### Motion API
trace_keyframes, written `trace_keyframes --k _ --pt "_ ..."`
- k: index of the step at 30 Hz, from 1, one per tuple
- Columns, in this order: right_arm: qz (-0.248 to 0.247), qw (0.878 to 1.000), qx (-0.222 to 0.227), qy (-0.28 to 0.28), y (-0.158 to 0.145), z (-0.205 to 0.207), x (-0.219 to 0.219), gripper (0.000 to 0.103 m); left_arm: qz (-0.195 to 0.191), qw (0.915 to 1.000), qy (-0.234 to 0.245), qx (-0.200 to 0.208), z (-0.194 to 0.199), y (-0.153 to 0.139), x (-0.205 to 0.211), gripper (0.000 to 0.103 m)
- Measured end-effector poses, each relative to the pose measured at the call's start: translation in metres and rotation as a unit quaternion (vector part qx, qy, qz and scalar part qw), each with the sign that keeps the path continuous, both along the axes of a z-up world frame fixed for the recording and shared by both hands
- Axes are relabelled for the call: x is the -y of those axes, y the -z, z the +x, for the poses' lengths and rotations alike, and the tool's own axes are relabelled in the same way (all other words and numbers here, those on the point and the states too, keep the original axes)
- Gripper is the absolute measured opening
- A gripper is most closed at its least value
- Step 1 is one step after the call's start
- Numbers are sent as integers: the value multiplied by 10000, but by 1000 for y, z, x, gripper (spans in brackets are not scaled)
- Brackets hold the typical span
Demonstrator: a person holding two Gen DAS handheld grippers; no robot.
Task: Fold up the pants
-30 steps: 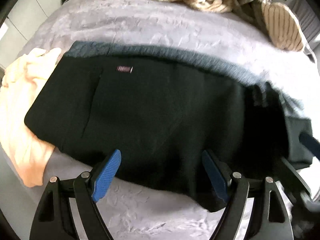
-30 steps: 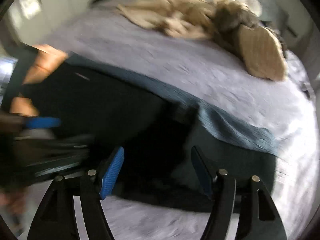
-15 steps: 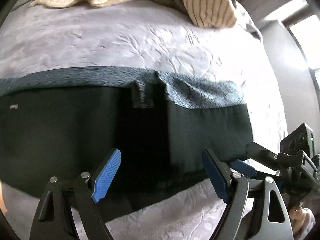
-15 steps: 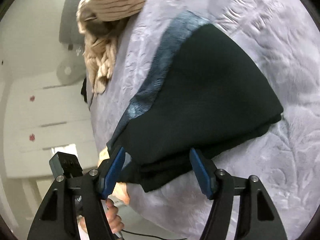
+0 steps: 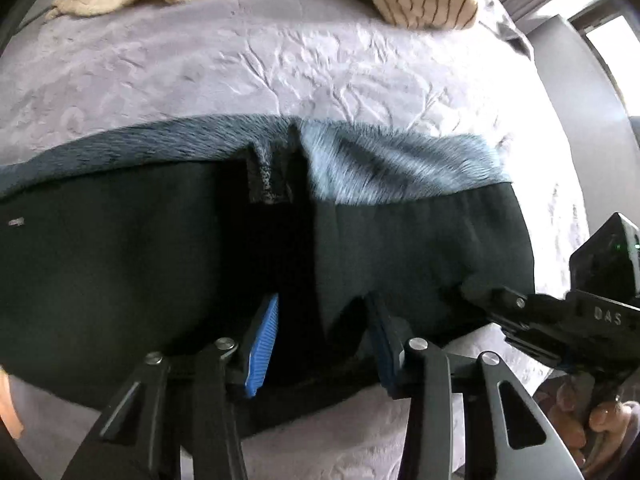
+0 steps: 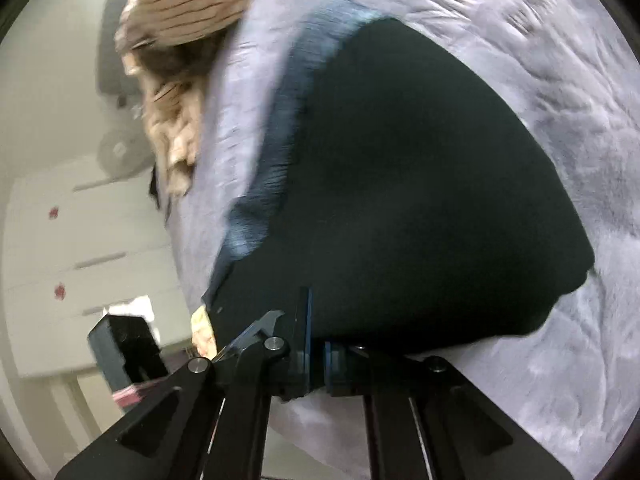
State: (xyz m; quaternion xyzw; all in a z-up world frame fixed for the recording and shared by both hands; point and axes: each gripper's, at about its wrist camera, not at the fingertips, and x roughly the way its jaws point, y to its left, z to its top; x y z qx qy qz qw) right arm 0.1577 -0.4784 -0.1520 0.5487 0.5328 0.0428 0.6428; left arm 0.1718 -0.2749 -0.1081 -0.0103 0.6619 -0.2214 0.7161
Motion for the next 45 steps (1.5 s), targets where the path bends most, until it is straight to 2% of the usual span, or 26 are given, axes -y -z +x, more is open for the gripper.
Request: trace_keyframes --k 2,3,4,6,9,11,12,14,17,20,23,25,28,31,32,33,34,35,36,40,43,45 --pt "-91 9995 104 -282 -12 -3 -9 5 165 9995 -22 269 -9 -6 -10 45" --pt "-69 9994 43 -342 -9 -8 -16 5 412 9984 -64 381 -13 -2 -13 47" --pt "-53 9994 -17 -339 -3 -10 -20 5 538 9979 -94 355 -14 4 -14 49" --pt "-71 9993 -243 -290 20 -10 -26 5 723 9965 -271 333 -13 20 -14 61" --pt "-103 9989 -372 -267 42 -5 -24 5 751 9956 -415 371 -9 24 -12 65" --pt "-168 9980 -339 -513 33 0 -24 7 739 9956 -400 423 -10 17 -11 75" --pt "-259 9961 -260 -806 21 1 -25 10 799 9947 -389 526 -11 9 -12 75" --pt "-365 9908 -101 -1297 -5 1 -24 33 806 9940 -352 652 -12 -6 -15 75" --pt "-696 9840 440 -1580 -48 -2 -7 43 770 9926 -346 868 -8 -29 -16 75" --pt "-1756 9701 953 -1382 -83 10 30 48 681 9915 -254 1078 -1 -43 -2 75" --pt "-2134 9670 790 -1149 -66 35 64 49 556 9921 -110 1121 11 -37 28 75" --pt "-1920 9738 565 -1076 -37 51 78 49 558 9923 -38 1101 15 -24 48 75" --pt "-1048 9898 136 -955 14 63 87 40 675 9933 -31 934 18 -4 60 75" --pt "-787 9940 133 -754 7 61 88 38 1000 9895 -21 1039 13 9 60 75" --pt "-886 9924 176 -831 1 61 86 38 1141 9881 -8 1033 13 16 59 75" --pt "-1234 9873 134 -992 -5 62 82 38 1201 9886 7 906 15 28 55 81" --pt "-1658 9791 36 -1175 -5 65 77 42 1255 9888 -72 807 17 37 52 86" --pt "-2115 9675 -74 -1382 -3 68 71 50 1218 9902 -210 655 20 42 46 90" --pt "-2415 9582 -82 -1533 1 72 64 51 1095 9920 -360 525 22 44 40 90" --pt "-2611 9524 -103 -1571 -9 70 50 58 1356 9886 -272 601 15 30 36 90" --pt "-2897 9371 -150 -1941 -22 60 32 65 1543 9860 -232 596 3 17 29 90" --pt "-2977 9320 -97 -2065 -34 47 30 69 1604 9851 -330 531 -4 9 21 90"
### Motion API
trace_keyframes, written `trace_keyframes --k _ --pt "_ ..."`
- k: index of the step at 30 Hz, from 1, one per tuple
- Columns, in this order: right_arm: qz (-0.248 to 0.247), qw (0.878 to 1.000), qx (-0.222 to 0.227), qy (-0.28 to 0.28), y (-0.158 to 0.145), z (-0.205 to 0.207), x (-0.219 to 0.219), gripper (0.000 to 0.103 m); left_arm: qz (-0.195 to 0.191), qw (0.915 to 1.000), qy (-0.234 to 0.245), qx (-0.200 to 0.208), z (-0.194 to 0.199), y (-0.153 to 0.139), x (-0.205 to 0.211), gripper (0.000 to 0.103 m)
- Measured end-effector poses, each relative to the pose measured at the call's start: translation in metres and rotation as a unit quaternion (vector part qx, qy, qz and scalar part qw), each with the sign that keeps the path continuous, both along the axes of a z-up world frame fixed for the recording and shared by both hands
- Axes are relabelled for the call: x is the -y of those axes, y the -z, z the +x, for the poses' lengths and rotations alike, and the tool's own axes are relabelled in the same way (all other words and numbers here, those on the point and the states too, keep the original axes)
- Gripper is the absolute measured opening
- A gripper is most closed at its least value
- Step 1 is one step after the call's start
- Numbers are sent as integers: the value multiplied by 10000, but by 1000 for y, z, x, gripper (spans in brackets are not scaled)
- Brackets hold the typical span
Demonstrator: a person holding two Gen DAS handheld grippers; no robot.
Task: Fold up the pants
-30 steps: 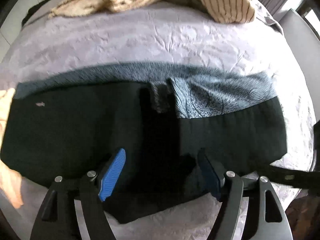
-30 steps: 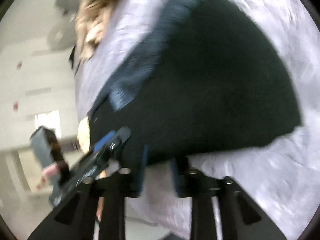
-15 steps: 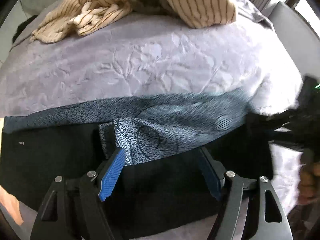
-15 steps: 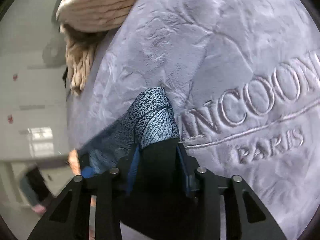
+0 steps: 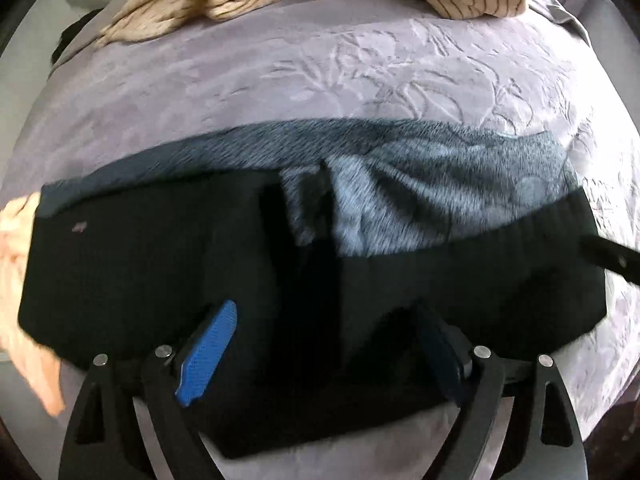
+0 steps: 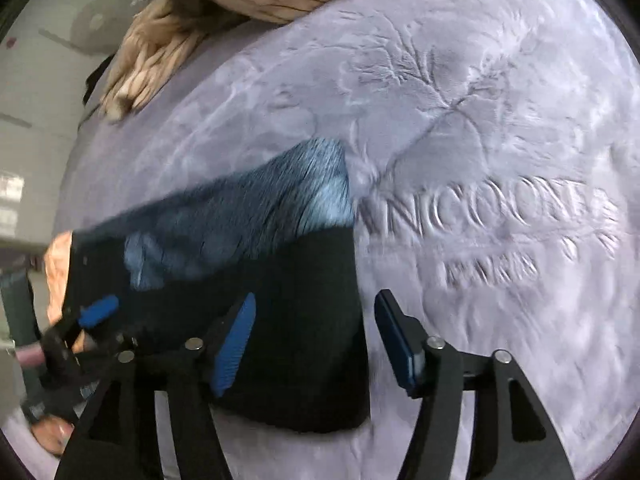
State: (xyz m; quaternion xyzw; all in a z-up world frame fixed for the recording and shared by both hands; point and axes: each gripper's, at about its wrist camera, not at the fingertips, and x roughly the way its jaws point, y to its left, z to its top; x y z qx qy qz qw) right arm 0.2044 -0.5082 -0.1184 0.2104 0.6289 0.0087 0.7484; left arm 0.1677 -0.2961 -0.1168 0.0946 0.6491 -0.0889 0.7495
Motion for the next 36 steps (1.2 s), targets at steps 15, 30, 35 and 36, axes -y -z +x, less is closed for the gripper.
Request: trace_keyframes --k 15,30,35,36 --pt "480 9984 -204 -226 -51 -69 -5 81 123 9977 -653 110 -80 -68 -19 90" --pt "489 9963 7 -713 -64 -54 -55 86 230 9948 -929 341 -85 -81 -68 90" --pt "403 9982 -29 -443 -61 -51 -82 97 195 9977 -585 289 -72 -76 -99 90" --pt "391 9985 -20 -370 -61 -51 -90 100 167 9981 -525 292 -68 -76 -107 90"
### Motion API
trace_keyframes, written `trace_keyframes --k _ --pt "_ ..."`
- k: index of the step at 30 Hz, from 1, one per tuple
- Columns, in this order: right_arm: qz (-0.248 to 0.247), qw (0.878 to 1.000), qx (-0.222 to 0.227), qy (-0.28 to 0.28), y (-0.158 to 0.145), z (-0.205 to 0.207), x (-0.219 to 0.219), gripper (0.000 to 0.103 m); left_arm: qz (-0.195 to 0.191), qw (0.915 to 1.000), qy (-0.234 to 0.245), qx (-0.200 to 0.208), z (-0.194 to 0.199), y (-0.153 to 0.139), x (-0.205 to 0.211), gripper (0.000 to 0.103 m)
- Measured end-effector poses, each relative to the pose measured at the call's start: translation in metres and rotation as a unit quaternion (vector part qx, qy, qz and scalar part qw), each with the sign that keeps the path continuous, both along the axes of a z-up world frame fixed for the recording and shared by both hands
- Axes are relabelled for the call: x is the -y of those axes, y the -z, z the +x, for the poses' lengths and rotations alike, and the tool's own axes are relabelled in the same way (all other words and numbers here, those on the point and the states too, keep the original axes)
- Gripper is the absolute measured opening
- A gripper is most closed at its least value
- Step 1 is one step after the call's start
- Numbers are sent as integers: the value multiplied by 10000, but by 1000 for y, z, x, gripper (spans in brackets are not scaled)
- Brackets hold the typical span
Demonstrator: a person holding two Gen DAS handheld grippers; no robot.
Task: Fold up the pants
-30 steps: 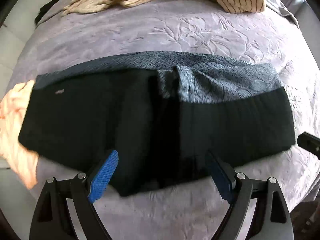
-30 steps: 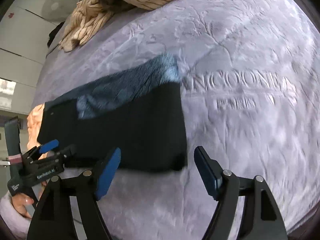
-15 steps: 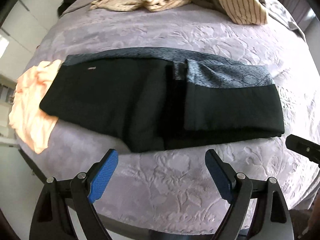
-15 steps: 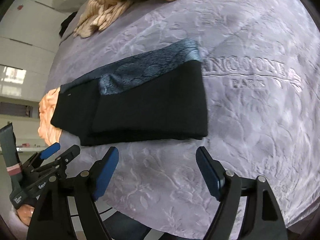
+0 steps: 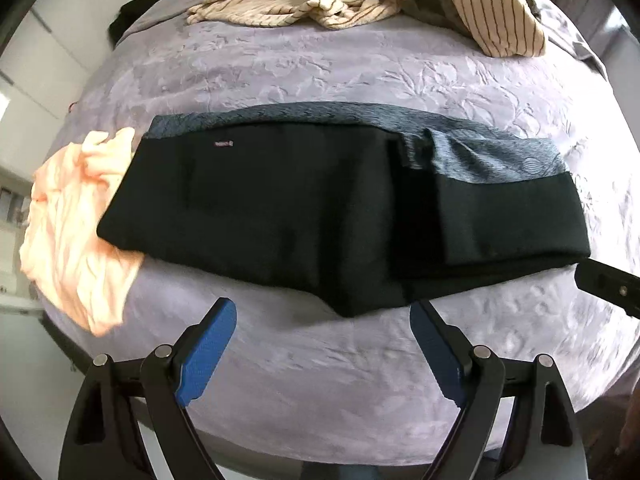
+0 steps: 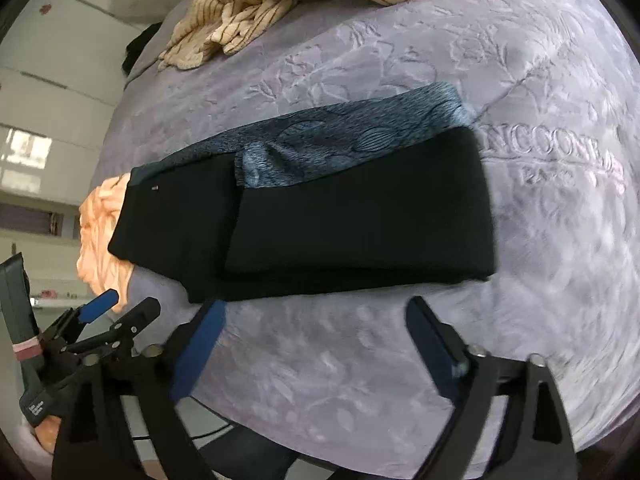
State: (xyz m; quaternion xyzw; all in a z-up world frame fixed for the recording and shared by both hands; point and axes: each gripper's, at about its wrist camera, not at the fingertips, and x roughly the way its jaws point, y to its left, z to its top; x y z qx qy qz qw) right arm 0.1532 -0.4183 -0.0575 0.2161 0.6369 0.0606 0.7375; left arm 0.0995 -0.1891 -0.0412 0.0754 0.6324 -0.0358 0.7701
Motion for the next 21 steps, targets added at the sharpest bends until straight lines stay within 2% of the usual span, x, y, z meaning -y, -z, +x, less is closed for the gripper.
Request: trace_keyframes --k 3,10,15,21 --pt "-151 9998 49 156 -1 -1 -29 103 -86 9999 119 9 10 2 -24 90" --pt "-482 9988 -120 4 8 5 -101 103 -351 9989 312 7 18 15 -77 90" --pt "-558 9972 -428 -237 12 6 -145 103 -510 9986 81 -106 22 26 -113 90" --pt "-888 9935 -442 -564 -4 13 -165 103 -713 9972 -189 -105 22 31 -135 90"
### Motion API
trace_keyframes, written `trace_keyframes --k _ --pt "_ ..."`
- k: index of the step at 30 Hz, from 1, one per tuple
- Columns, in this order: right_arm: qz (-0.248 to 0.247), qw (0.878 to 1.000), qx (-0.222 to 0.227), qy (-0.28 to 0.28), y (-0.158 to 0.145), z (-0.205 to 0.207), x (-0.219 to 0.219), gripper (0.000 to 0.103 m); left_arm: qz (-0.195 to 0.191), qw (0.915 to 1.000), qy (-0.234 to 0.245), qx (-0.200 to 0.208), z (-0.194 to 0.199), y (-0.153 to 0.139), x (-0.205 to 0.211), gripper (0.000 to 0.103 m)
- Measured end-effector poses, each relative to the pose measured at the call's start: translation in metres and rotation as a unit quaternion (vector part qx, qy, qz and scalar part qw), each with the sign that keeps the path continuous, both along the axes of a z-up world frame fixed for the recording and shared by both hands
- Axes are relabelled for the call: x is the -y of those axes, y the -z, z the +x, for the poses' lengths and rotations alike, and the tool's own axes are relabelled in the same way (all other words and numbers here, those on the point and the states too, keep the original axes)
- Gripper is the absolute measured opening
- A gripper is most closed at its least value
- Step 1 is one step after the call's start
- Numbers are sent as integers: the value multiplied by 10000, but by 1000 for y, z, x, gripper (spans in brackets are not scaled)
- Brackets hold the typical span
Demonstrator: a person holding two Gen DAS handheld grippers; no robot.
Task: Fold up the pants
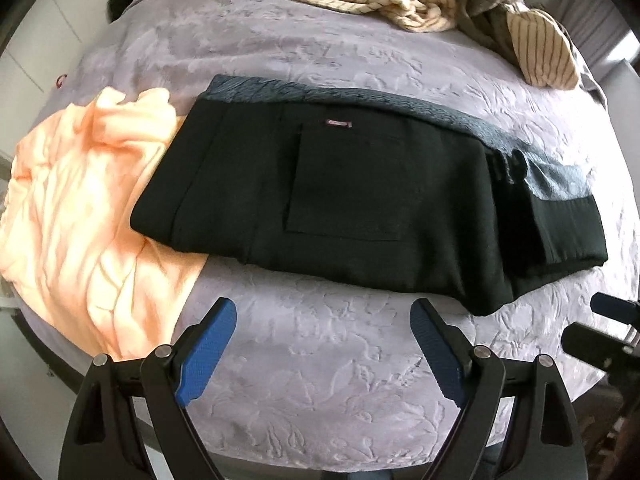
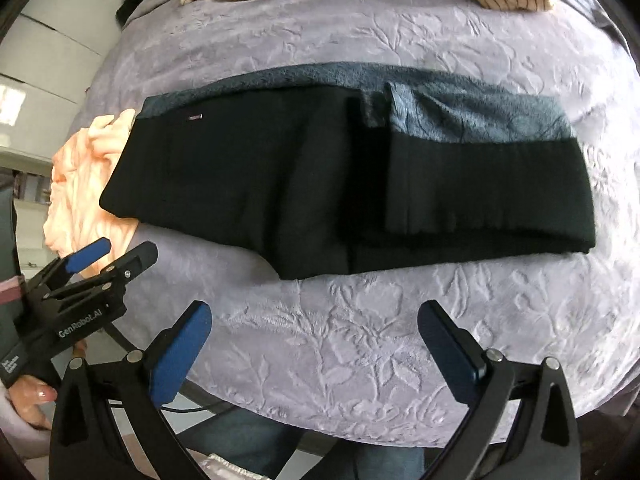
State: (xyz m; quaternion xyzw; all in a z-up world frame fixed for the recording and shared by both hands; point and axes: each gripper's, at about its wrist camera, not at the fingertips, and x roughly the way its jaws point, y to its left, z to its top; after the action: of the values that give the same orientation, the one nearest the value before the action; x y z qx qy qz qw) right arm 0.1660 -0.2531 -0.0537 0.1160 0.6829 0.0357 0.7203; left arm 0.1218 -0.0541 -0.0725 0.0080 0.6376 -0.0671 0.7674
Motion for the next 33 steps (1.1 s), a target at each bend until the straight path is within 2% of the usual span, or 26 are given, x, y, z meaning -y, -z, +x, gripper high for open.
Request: trace_keyframes --k 9,33 --pt "-106 9996 -166 -203 0 9 1 103 -92 9989 -449 -82 -3 7 -11 90" --pt "-139 9985 -490 -202 20 -2 11 103 11 9979 -613 -210 0 23 -13 90"
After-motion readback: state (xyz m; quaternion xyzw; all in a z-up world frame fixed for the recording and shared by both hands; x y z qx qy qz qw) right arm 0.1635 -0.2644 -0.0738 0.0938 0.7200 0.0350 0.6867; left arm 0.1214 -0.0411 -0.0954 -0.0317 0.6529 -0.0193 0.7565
